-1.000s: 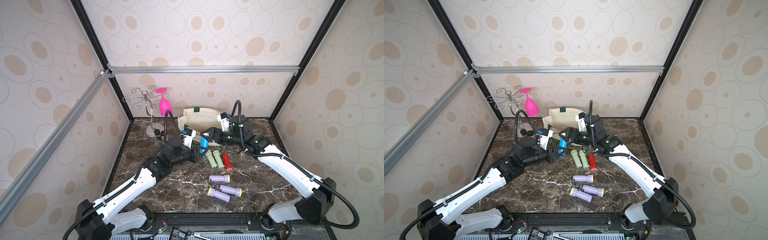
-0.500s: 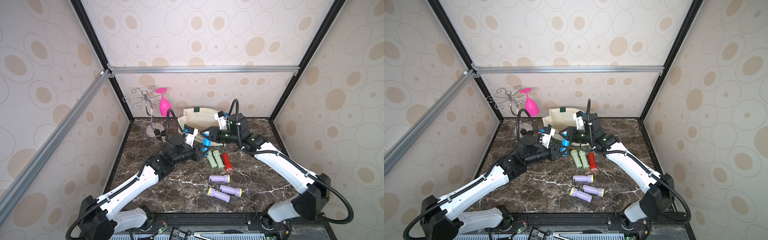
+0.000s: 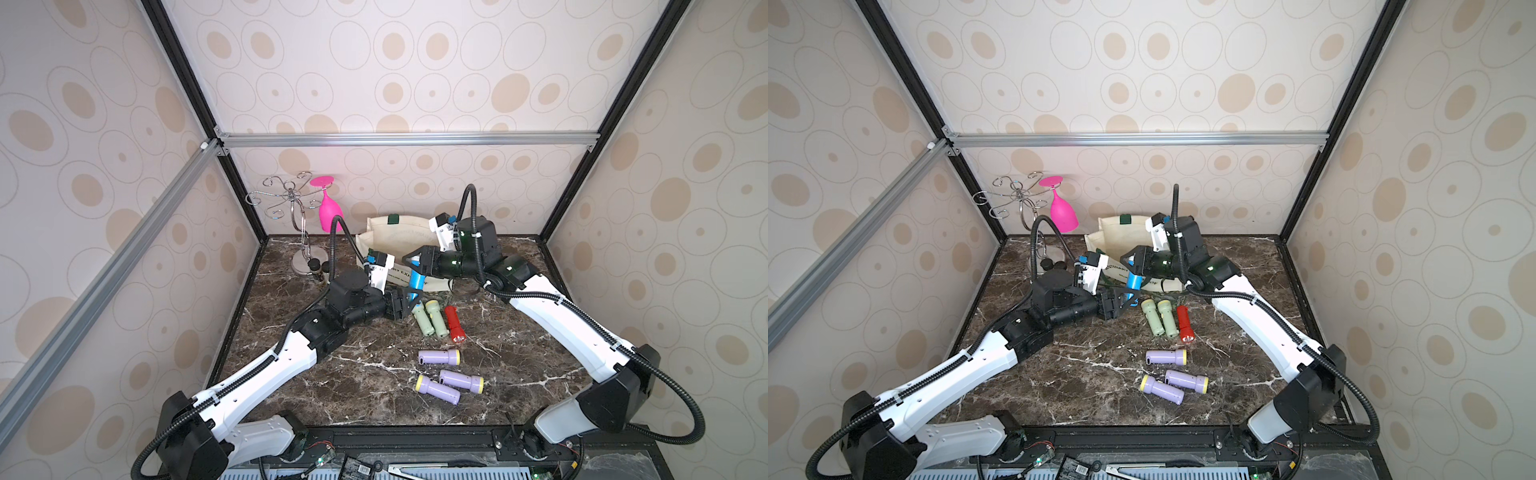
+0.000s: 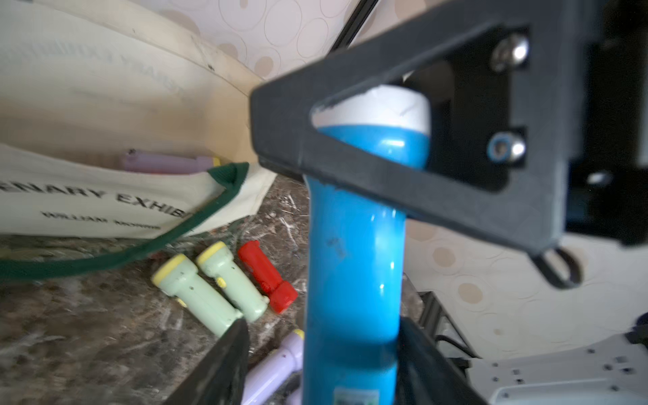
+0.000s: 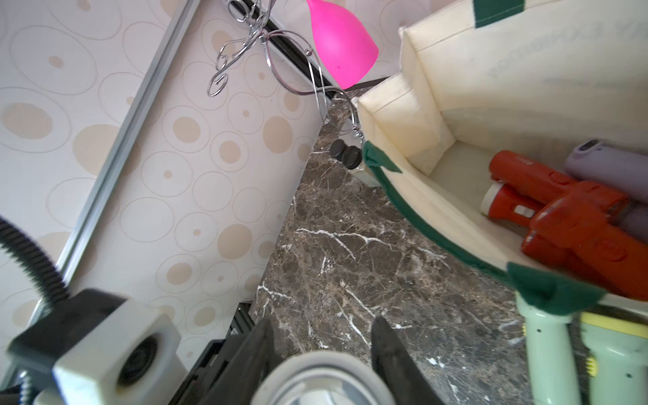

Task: Put the flashlights into the tote bags
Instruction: Pick up the flashlight from the center of the board, then place the flashlight in the canvas bag.

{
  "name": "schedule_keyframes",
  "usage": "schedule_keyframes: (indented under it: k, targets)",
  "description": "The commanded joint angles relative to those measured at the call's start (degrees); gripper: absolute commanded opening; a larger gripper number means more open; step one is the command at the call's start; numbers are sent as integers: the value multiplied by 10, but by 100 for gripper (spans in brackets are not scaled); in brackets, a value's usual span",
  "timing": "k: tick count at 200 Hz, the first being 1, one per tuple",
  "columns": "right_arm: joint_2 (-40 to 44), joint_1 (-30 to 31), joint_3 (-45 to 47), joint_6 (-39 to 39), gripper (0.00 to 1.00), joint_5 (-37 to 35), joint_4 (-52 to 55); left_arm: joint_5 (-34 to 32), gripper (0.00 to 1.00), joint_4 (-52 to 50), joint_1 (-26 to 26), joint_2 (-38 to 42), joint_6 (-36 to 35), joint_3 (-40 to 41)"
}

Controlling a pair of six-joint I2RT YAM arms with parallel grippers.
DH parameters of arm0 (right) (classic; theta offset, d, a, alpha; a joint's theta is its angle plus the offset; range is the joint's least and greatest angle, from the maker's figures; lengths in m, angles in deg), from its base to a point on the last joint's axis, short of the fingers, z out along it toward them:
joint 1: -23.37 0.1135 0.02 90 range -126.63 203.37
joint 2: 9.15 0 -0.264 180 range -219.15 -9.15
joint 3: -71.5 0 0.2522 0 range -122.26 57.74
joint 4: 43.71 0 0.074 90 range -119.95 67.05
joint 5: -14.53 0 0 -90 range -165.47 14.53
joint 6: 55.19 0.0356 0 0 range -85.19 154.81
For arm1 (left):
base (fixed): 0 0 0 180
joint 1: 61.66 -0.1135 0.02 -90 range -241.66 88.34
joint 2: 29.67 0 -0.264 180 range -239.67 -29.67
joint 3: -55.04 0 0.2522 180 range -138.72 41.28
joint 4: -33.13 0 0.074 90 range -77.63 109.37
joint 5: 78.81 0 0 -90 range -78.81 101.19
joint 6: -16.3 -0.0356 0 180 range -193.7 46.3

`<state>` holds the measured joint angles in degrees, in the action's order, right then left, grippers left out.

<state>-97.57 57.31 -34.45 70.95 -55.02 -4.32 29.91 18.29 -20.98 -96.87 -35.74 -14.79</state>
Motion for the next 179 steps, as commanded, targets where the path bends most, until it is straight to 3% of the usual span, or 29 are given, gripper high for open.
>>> schedule_keyframes:
  k: [1,14,41,103,131,179]
  targets:
    - [-40,-12,-82,-65,0,-48,71,-20,74,-19,-2,17,-12,-12]
    - [-73,-14,-133,-90,0,-73,102,-26,79,-25,-3,22,-13,-6]
    - [-144,-21,-229,-120,0,-122,152,-36,100,-31,-3,34,-10,8]
    - [-318,-26,-482,-188,0,-193,250,-58,100,-57,-3,65,-7,32]
    - [-367,-33,-520,-209,0,-214,265,-65,100,-66,-3,70,-7,36]
    - [-407,-39,-505,-255,0,-228,256,-66,100,-66,-3,73,2,42]
